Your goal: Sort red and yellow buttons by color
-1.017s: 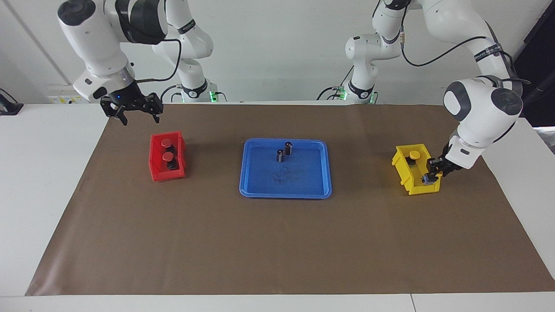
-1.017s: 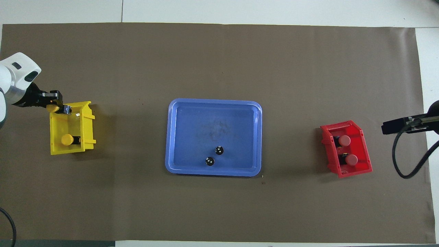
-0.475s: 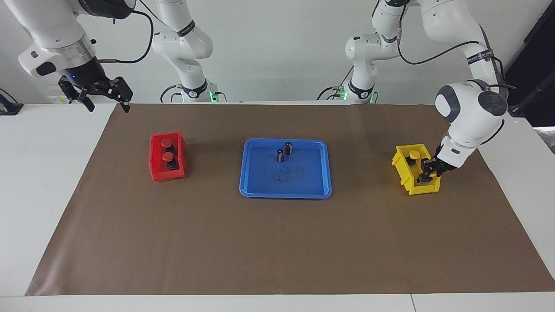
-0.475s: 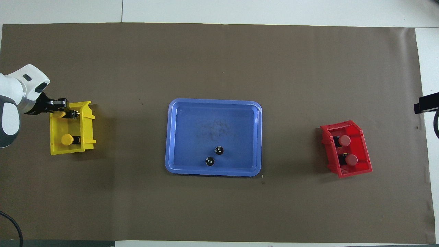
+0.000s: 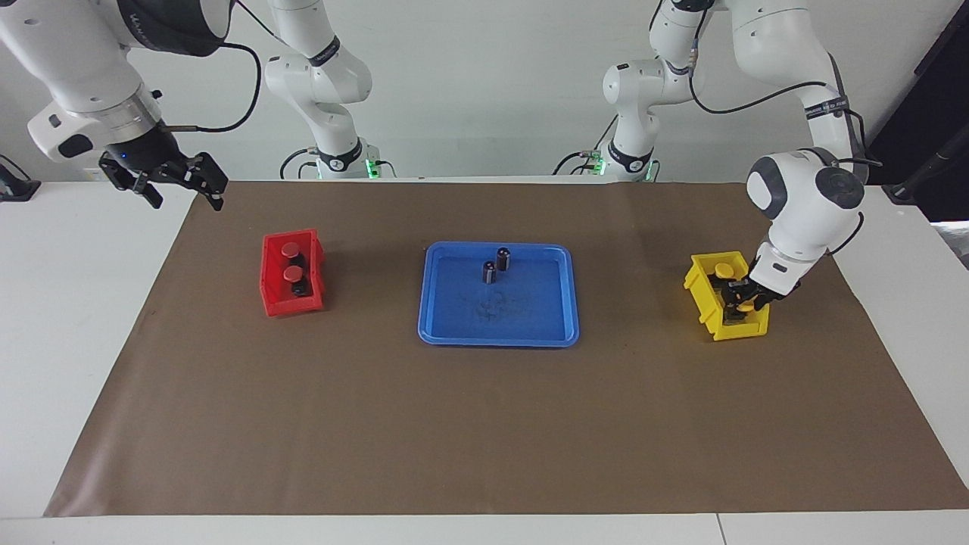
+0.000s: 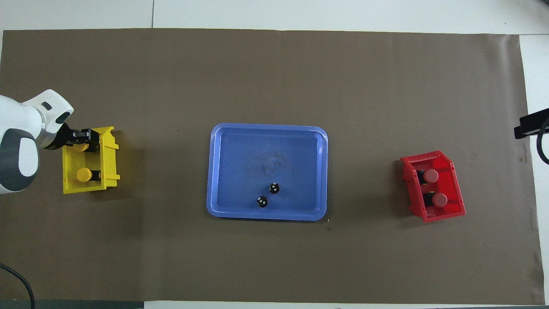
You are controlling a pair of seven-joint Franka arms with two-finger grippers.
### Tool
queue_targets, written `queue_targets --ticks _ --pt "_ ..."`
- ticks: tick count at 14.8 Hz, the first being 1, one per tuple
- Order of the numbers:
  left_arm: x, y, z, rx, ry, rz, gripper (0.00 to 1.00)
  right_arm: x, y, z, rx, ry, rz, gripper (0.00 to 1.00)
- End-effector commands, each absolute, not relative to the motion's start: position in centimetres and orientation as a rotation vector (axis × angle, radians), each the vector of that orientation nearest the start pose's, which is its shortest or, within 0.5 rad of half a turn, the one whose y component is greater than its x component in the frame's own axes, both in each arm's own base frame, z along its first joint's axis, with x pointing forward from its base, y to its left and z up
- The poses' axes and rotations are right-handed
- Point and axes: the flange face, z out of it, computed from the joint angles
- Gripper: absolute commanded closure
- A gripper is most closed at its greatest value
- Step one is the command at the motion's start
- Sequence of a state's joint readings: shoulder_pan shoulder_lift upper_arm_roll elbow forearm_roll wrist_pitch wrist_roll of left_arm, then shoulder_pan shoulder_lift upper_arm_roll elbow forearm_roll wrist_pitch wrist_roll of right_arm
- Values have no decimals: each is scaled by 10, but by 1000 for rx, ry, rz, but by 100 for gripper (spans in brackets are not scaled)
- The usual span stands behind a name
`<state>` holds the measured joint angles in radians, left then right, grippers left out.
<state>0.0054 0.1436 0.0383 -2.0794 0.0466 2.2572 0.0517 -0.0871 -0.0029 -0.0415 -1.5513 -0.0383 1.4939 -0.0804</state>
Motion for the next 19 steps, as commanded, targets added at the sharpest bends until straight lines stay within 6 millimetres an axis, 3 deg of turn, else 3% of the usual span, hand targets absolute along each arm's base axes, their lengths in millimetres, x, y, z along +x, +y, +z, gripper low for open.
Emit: queue_targets --ticks 1,4,7,9,11,16,19 --pt "580 19 401 -3083 95 -25 2 535 -71 639 -3164 98 89 0" --pt "585 11 438 -3082 115 25 2 535 -68 639 -3164 86 89 0" --pt "576 8 477 -3086 119 -23 2 532 -73 640 -3163 91 99 0" --pt "565 -2 497 -3089 143 -19 0 531 -73 640 -3161 96 111 0" --pt "561 -24 527 -3089 194 3 0 532 -73 640 -3162 101 104 0" --pt "558 -40 585 -3130 203 17 0 530 -72 639 -3160 96 121 0" --pt "555 -40 599 -3130 210 12 0 530 -72 639 -3160 96 121 0"
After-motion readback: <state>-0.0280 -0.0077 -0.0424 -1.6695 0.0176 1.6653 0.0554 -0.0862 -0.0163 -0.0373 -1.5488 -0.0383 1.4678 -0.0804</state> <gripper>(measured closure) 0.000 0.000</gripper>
